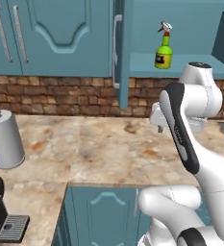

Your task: Move the cutting board and knife to the sink. Then move spray from the cabinet to the counter.

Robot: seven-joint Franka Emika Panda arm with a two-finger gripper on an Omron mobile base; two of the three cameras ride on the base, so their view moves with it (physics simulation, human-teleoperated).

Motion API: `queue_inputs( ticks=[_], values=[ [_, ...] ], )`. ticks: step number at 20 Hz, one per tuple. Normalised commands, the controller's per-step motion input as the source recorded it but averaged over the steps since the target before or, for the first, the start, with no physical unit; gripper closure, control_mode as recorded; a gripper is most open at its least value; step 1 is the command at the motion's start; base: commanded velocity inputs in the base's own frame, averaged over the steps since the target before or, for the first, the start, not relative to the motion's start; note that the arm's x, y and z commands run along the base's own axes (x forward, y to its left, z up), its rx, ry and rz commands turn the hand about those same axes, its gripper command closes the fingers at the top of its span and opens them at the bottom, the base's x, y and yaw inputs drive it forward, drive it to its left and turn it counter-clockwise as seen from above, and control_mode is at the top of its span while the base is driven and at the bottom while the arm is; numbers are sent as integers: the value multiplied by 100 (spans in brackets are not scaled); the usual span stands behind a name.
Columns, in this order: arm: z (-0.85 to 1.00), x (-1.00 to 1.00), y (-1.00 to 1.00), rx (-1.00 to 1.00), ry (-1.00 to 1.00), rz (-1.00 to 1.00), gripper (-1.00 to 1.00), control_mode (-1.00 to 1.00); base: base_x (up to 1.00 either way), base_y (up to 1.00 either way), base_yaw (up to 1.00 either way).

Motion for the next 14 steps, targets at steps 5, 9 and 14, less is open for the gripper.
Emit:
queue_inputs(
  ticks=[5, 9, 14],
  values=[
    [0, 0, 0, 0, 0, 0, -100, 100, 92, -70, -33],
    [0, 0, 0, 0, 0, 0, -100, 100, 39, -64, -29],
    [0, 0, 0, 0, 0, 0, -100, 100, 100, -20, -4]
  ],
)
